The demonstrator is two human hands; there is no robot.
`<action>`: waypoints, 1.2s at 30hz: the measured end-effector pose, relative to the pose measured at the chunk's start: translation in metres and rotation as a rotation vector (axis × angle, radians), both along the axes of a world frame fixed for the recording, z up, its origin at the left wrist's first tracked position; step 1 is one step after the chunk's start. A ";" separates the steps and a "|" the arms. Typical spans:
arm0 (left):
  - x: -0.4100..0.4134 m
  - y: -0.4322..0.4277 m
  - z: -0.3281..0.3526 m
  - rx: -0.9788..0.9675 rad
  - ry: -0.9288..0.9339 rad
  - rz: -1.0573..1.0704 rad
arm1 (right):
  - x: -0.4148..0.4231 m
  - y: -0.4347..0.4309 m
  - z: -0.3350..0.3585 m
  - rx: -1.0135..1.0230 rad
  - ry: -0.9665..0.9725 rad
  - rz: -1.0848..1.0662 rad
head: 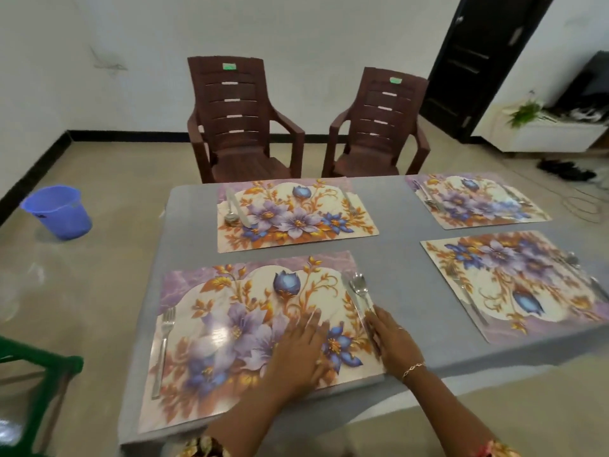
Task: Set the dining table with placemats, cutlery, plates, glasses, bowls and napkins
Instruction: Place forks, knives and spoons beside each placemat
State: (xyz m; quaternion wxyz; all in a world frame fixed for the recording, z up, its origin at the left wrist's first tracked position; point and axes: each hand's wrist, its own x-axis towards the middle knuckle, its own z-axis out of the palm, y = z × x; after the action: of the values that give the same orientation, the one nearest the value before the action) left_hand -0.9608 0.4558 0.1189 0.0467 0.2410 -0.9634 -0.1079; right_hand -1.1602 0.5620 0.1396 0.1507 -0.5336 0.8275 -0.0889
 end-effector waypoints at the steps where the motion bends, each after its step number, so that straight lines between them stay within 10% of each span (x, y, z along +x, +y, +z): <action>1: -0.019 0.004 0.007 -0.010 -0.035 -0.024 | -0.001 -0.002 0.005 0.022 0.001 0.033; 36: -0.086 0.020 -0.004 0.134 -0.226 0.096 | -0.022 0.014 -0.014 0.046 -0.062 0.143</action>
State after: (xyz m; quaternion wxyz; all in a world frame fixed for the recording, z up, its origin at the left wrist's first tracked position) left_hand -1.0466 0.4759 0.1151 -0.0734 0.3001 -0.9405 -0.1417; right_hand -1.1825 0.5764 0.1252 0.1945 -0.5845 0.7841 -0.0753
